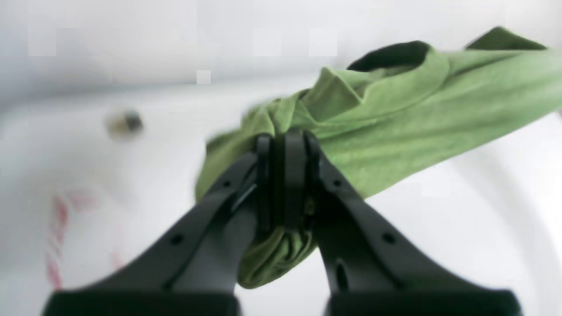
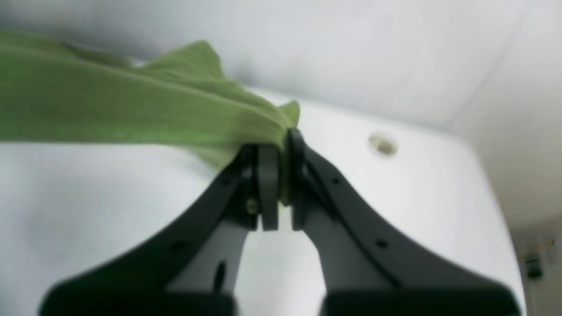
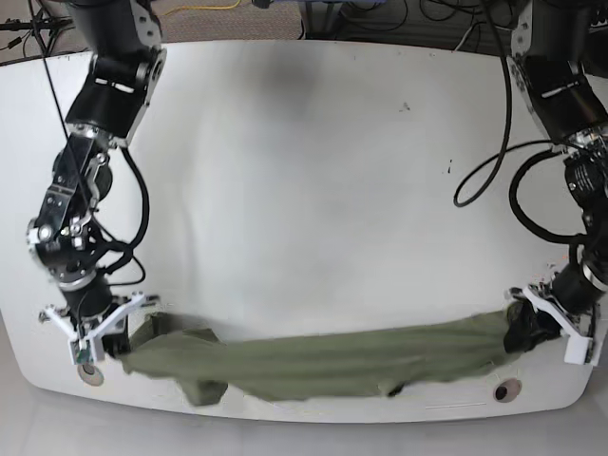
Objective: Fold the T-shirt properly
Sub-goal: 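Swing the shirt forward and lay it flat on the table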
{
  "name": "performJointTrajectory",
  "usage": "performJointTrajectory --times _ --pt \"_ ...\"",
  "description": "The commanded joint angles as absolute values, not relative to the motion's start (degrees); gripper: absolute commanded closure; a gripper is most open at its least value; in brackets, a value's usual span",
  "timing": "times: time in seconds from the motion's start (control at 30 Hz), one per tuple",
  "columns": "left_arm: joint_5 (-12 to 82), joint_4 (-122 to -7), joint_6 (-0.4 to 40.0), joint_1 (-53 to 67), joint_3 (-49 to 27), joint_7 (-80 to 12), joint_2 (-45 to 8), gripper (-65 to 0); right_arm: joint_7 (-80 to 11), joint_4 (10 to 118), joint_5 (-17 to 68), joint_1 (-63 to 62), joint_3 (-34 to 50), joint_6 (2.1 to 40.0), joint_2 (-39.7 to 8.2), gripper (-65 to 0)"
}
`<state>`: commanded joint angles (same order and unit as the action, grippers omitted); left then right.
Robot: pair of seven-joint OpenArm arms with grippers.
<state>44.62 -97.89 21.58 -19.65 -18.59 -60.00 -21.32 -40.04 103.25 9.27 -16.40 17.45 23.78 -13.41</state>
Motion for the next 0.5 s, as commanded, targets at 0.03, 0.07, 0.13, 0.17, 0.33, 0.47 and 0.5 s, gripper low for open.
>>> performJointTrajectory --times 0.03,0.07,0.13,0.17,0.33,0.47,0.5 --pt "44.62 -97.71 21.58 -17.36 -18.77 -60.0 -20.88 0.0 -38.2 103.69 9.27 -12.7 17.45 23.69 -12.88 -2.9" --pt "44.62 -97.71 21.58 -15.69 -18.77 -59.91 -20.62 0.0 -37.05 103.87 9.27 -10.24 17.45 23.52 -12.53 -2.9" --pt "44.62 -97.8 21.58 -11.65 -18.77 -59.91 -20.53 0.0 -34.51 103.87 9.27 -4.62 17.54 23.43 -11.74 -2.9" --pt "44.62 -97.8 21.58 -9.98 -18.77 -59.91 -20.53 0.0 -33.8 103.78 9.27 -2.68 17.54 23.43 -11.38 -2.9" --pt "44.7 -97.71 21.67 -1.1 -18.86 -59.82 -20.7 0.0 -29.41 103.69 9.27 7.6 17.54 23.43 -8.92 -2.9" --pt "44.7 -97.98 21.67 4.7 -18.86 -59.82 -20.79 0.0 -27.74 103.6 9.27 13.58 17.54 23.34 -7.78 -2.9" --pt "44.7 -97.98 21.67 6.2 -18.86 -59.82 -20.79 0.0 -27.65 103.6 9.27 15.34 17.54 23.34 -7.78 -2.9"
